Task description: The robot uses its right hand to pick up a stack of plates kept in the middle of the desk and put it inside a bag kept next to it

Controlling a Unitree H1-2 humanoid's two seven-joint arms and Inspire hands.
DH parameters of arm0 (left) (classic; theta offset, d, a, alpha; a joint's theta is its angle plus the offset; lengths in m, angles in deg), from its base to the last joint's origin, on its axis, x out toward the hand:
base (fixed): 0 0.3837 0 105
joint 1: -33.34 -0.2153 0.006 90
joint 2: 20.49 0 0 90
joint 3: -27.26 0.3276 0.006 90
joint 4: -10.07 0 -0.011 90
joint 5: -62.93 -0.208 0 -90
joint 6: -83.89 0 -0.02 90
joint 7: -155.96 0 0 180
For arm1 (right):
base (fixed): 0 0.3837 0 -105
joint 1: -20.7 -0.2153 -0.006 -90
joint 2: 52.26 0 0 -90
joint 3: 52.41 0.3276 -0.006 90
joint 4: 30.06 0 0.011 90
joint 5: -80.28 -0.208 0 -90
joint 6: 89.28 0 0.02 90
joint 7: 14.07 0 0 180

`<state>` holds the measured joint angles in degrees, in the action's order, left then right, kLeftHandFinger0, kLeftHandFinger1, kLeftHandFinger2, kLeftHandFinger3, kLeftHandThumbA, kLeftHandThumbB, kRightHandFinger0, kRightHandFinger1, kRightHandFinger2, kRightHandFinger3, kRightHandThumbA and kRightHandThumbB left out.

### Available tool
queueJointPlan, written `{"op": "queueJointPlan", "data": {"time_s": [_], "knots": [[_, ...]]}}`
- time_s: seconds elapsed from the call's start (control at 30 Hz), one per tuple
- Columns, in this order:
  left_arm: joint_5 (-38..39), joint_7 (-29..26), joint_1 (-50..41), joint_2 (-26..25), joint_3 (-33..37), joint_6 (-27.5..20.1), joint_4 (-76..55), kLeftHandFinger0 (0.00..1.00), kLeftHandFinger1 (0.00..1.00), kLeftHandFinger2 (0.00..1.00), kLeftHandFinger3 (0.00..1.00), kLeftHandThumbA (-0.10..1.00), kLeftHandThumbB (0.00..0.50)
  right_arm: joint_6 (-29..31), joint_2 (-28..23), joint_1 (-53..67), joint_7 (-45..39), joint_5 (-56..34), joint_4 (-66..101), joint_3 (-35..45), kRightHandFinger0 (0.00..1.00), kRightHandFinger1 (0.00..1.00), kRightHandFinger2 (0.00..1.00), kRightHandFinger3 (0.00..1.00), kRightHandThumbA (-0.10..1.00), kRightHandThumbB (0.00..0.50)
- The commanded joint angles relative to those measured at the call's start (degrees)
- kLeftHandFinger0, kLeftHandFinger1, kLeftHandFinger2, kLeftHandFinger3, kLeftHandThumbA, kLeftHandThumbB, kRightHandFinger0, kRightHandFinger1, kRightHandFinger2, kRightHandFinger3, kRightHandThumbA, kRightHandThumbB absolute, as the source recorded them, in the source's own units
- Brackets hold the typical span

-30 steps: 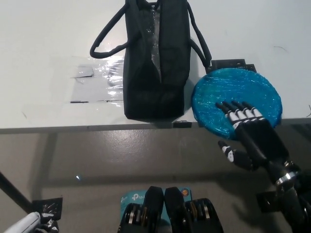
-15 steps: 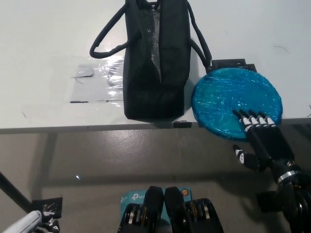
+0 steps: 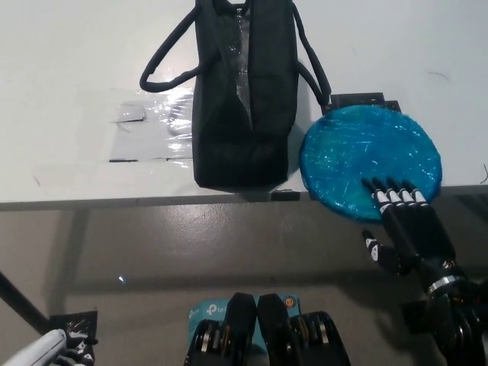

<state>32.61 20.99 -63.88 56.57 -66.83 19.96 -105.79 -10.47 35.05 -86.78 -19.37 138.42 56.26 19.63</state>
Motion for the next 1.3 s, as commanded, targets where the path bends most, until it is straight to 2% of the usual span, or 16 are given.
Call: {"op": "queueJointPlan", "data": {"time_s": [0.0,0.3,0.47,0.53,0.57,0.6,0.63,0.67,0.7,0.73,0.83,0.93,0.97,1.13,1.2,1.27], "knots": [[-0.24,-0.16,-0.75,-1.05,-1.06,0.86,-2.36,0.77,0.75,0.87,0.99,0.45,0.000,0.13,-3.62,-5.63,18.90,9.36,-8.74,-0.77,1.00,1.00,1.00,1.00,0.28,0.459],[0.25,-1.71,-0.94,-1.59,-0.35,0.86,-1.95,0.72,0.72,0.85,0.97,0.50,0.000,2.60,-7.58,-15.73,38.54,16.72,-20.69,-6.89,1.00,1.00,1.00,1.00,-0.10,0.325],[-0.01,-1.52,-1.07,-1.59,-0.41,0.86,-2.35,0.75,0.73,0.85,0.96,0.51,0.000,0.64,-7.17,-17.72,35.26,17.89,-21.49,-9.24,1.00,1.00,1.00,1.00,-0.10,0.395],[0.44,-1.90,-2.04,-1.62,-0.31,0.86,-2.55,0.76,0.73,0.84,0.97,0.52,0.000,3.16,-7.21,-17.10,35.22,15.87,-21.22,-9.69,1.00,1.00,1.00,1.00,-0.10,0.353],[0.84,-2.26,-2.02,-1.67,-0.20,0.86,-2.45,0.74,0.72,0.83,0.95,0.51,0.000,6.75,-7.60,-17.29,36.42,13.88,-21.17,-9.81,0.99,1.00,1.00,1.00,-0.10,0.244],[1.00,-2.42,-2.01,-1.68,-0.15,0.86,-2.42,0.73,0.71,0.83,0.95,0.51,0.000,8.17,-7.79,-17.41,36.99,13.07,-21.19,-9.94,0.74,0.90,1.00,1.00,-0.10,0.219],[0.90,-1.92,-1.92,-1.45,-0.57,0.86,-2.40,0.74,0.72,0.84,0.97,0.52,0.000,12.59,-8.35,-17.87,37.37,10.62,-21.06,-10.00,0.24,0.30,0.45,1.00,-0.10,0.123],[0.93,-1.86,-1.85,-1.36,-0.65,0.86,-2.29,0.74,0.73,0.85,0.98,0.50,0.000,13.93,-8.74,-18.32,39.59,10.99,-21.60,-10.72,0.01,0.01,0.03,1.00,-0.06,0.064],[0.94,-1.87,-1.85,-1.35,-0.65,0.86,-2.28,0.74,0.73,0.85,0.98,0.50,0.000,14.10,-8.81,-18.43,40.01,10.97,-21.77,-10.92,0.00,0.00,0.00,1.00,-0.06,0.051],[1.08,-1.42,-1.69,-0.65,-1.34,0.86,-2.24,0.73,0.73,0.85,0.97,0.47,0.000,16.40,-9.25,-18.83,43.54,11.44,-22.23,-11.93,0.00,0.00,0.00,0.35,-0.10,0.072],[1.32,-2.08,-1.81,-1.41,-0.58,0.86,-2.53,0.72,0.72,0.84,0.94,0.48,0.000,18.01,-9.18,-17.33,40.00,8.04,-18.80,-10.71,0.00,0.00,0.09,0.01,-0.10,0.022],[0.98,-2.33,-1.76,-2.03,-0.21,0.86,-2.34,0.71,0.71,0.83,0.94,0.50,0.000,20.37,-7.35,-15.20,34.83,-0.32,-15.70,-6.71,0.00,0.00,0.37,0.24,-0.10,0.321],[0.93,-2.43,-1.82,-2.15,-0.05,0.85,-2.38,0.73,0.72,0.84,0.96,0.50,0.000,20.78,-6.44,-14.07,33.03,-4.03,-14.38,-4.63,0.00,0.00,0.36,0.23,-0.10,0.340],[0.99,-2.72,-2.35,-1.75,0.02,0.85,-2.26,0.73,0.71,0.83,0.96,0.50,0.000,19.36,-1.22,-10.00,26.42,-19.46,-8.83,4.46,0.00,0.00,0.30,0.15,-0.10,0.301],[1.16,-2.71,-2.35,-1.45,-0.16,0.86,-1.98,0.73,0.72,0.85,0.96,0.47,0.000,16.64,1.09,-9.08,23.48,-25.63,-6.19,8.48,0.00,0.02,0.36,0.21,-0.10,0.279],[1.92,-2.85,-2.48,-0.84,-0.81,0.86,-1.87,0.73,0.73,0.86,0.98,0.43,0.000,15.65,3.41,-8.36,21.02,-35.46,-3.97,13.63,0.00,0.00,0.26,0.27,-0.10,0.265]]}}
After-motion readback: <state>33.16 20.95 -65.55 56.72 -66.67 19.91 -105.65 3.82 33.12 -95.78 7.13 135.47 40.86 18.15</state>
